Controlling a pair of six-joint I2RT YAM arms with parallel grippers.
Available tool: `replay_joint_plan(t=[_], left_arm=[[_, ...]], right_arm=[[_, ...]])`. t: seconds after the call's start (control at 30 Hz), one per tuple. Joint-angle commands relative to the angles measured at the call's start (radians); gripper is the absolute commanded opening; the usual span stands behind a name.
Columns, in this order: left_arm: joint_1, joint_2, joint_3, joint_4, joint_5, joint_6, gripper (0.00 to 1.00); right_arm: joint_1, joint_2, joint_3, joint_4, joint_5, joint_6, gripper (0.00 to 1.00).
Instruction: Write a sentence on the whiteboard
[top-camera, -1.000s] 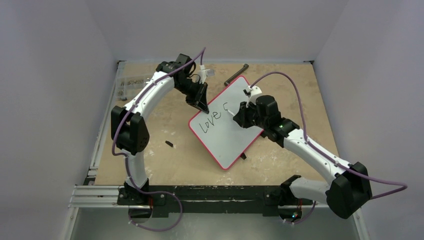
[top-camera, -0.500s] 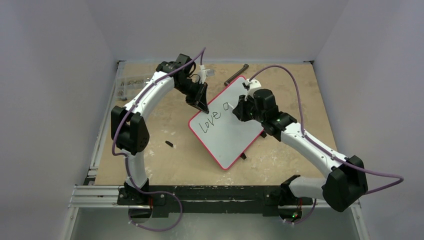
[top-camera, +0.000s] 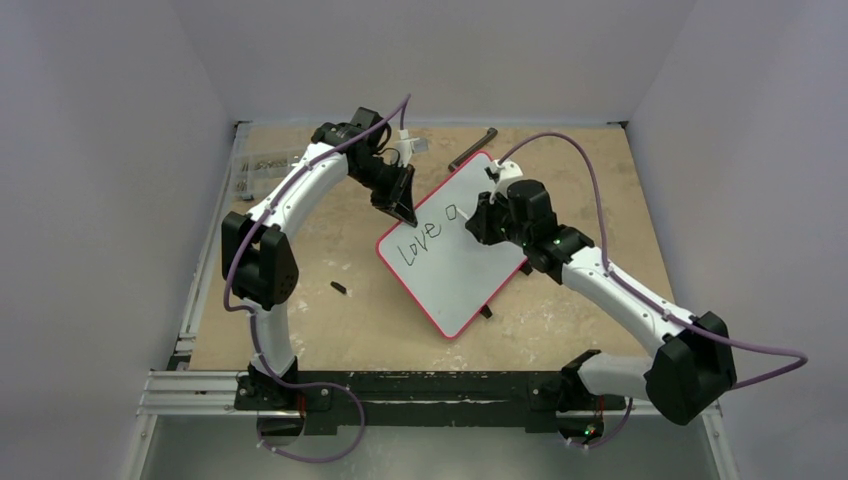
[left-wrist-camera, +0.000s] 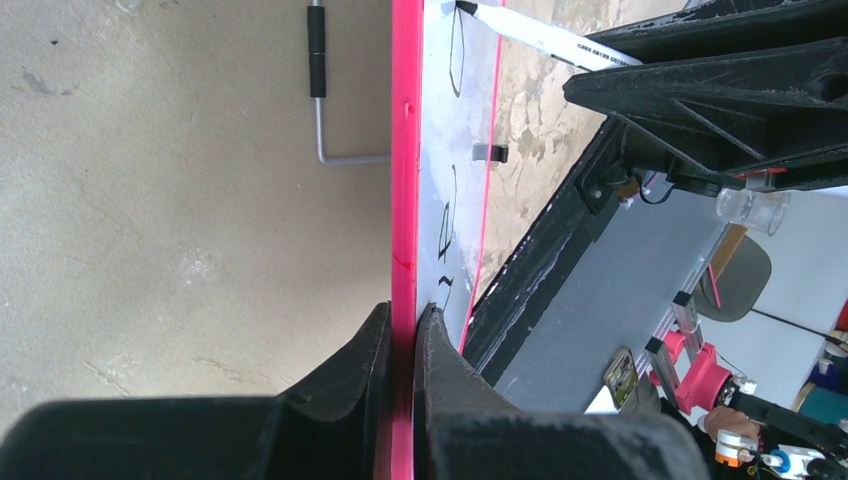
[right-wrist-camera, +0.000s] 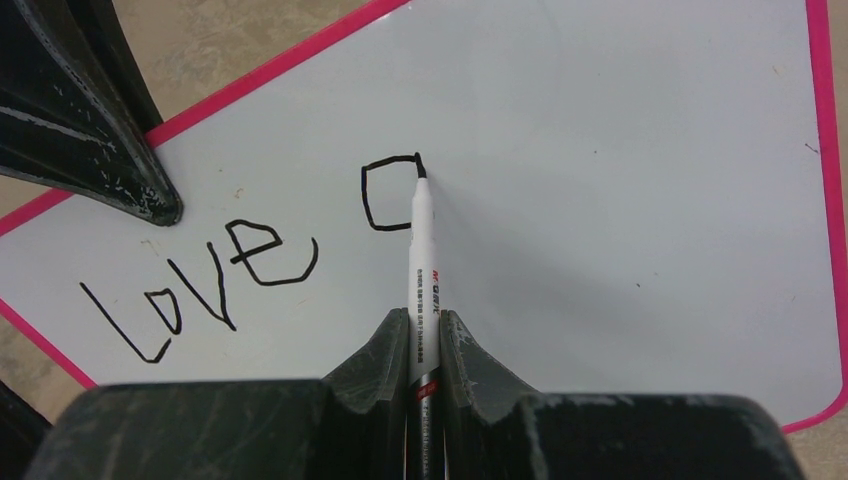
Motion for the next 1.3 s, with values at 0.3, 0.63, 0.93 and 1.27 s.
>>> replay_joint_plan(t=[0.3, 0.63, 0.93, 1.27], left_arm=[[0.008, -0.042, 0.000, 0.005, -0.140, 0.051, 0.00], [0.007, -0.044, 0.000, 0.005, -0.139, 0.051, 0.00], [0.007, -0.046, -0.002, 0.005, -0.139, 0.051, 0.00], [0.007, -0.047, -0.001, 0.006, -0.139, 0.050, 0.00]], right_arm=[[-0.002, -0.080, -0.041, -0.042, 0.024, 0.005, 0.00], [-0.002, -0.095, 0.045, -0.055, 0.041, 0.000, 0.00], [-0.013, -0.014, 0.125, -0.031, 0.047, -0.003, 0.00], [-0.018, 0.077, 0.181, -0.003, 0.022, 0.001, 0.00]])
